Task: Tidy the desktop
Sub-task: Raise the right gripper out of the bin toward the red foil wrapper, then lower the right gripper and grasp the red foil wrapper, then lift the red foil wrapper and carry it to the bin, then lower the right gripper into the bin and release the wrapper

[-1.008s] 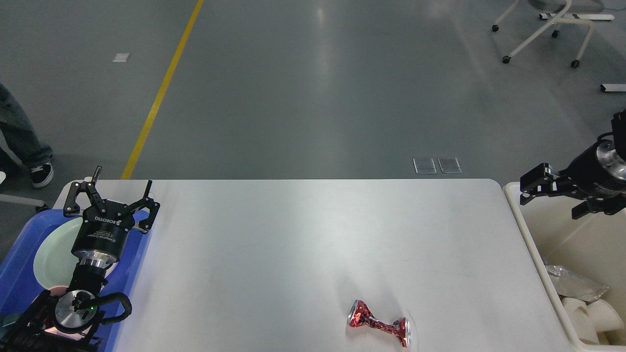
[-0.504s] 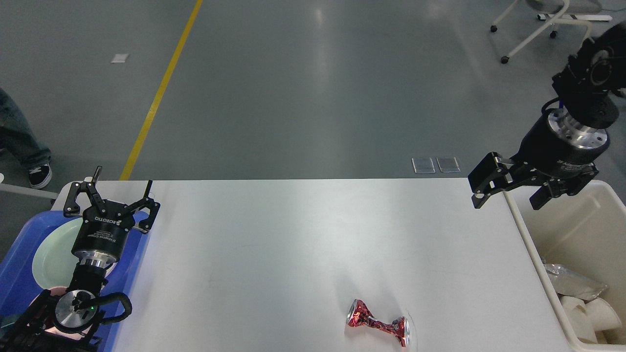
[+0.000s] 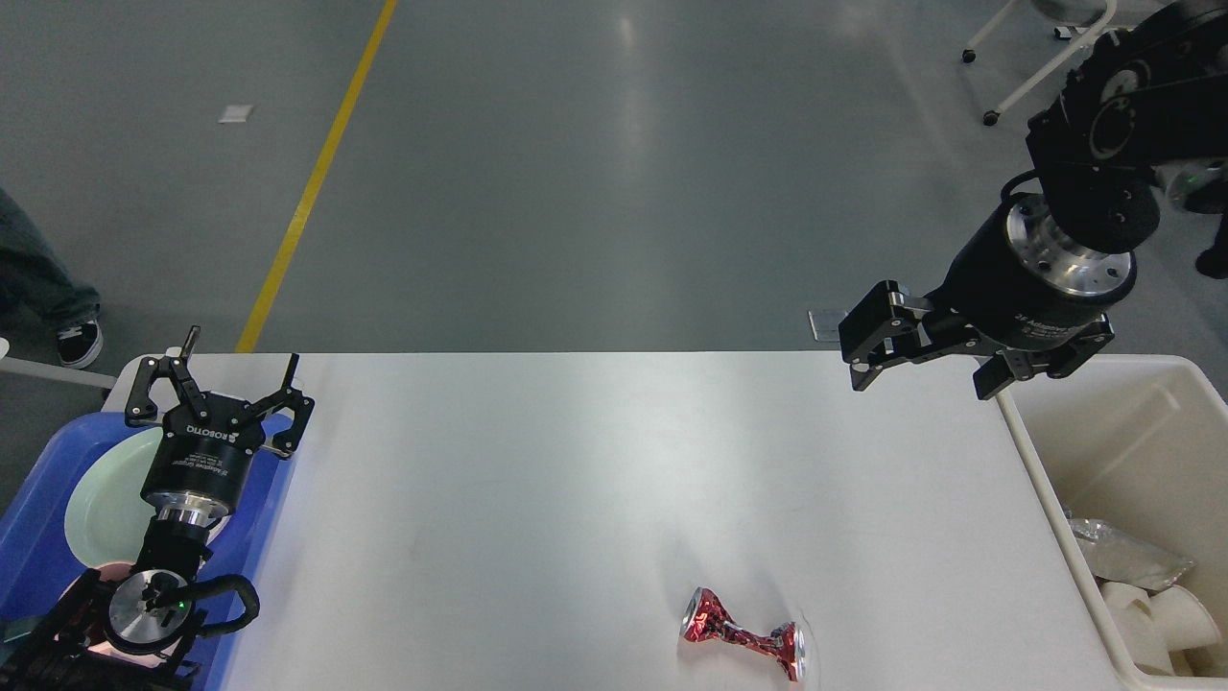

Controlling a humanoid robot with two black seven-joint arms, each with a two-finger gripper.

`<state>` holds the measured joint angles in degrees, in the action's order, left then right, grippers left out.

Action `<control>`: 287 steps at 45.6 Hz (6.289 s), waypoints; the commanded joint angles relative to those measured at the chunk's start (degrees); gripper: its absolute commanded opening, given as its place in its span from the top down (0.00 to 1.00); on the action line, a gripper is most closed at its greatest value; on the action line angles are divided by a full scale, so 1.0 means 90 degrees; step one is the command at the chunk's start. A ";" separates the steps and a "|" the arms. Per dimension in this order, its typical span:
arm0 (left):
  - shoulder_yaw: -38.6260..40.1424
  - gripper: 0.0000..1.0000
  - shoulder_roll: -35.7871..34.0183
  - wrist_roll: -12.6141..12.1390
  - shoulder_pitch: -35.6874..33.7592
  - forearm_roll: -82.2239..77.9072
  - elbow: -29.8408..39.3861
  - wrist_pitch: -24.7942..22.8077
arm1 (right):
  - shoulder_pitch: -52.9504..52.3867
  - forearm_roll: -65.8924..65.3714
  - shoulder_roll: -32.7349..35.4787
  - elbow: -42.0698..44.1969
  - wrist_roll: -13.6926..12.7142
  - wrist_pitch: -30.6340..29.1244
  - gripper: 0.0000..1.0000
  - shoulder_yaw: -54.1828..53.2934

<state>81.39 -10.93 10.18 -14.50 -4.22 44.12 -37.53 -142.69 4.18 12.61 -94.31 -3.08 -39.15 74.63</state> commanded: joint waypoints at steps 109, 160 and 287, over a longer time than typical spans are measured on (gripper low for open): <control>0.0000 0.04 -0.0006 -0.0008 0.0000 0.0000 0.0000 0.0000 | 0.7251 -0.6490 -0.1713 0.2325 -0.0048 0.3500 0.36 -0.2052; 0.0000 0.04 -0.0006 0.0001 0.0000 0.0000 0.0000 0.0000 | 0.6432 -0.3561 -0.1138 0.2199 0.0010 0.3295 1.00 -0.2004; 0.0000 0.04 -0.0006 0.0001 0.0000 0.0000 0.0000 0.0000 | 1.2065 0.0141 0.0885 0.9386 -0.0332 0.4906 1.00 -0.2365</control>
<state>81.39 -10.98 10.17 -14.50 -4.22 44.12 -37.53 -34.63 5.44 21.20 -9.87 -6.07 5.00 53.43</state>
